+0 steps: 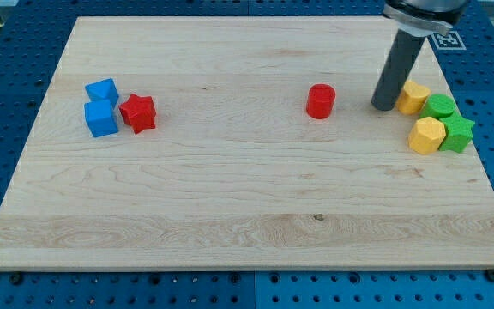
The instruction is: Move red circle closer to the blue triangle
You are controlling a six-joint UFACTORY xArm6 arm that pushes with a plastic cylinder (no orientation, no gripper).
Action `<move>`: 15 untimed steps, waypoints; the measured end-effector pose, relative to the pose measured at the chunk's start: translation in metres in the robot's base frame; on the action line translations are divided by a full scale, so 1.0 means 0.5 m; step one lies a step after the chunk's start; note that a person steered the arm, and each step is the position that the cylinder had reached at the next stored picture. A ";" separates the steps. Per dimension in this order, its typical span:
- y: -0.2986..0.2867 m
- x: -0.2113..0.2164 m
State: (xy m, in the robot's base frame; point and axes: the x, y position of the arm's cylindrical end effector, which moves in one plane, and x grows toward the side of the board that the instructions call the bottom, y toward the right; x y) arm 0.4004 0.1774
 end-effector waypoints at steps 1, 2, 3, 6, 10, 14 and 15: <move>-0.075 0.020; -0.113 0.002; -0.145 -0.049; -0.374 -0.023; -0.565 -0.018; -0.589 -0.082; -0.633 -0.070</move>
State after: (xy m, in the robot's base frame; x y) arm 0.3654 -0.1392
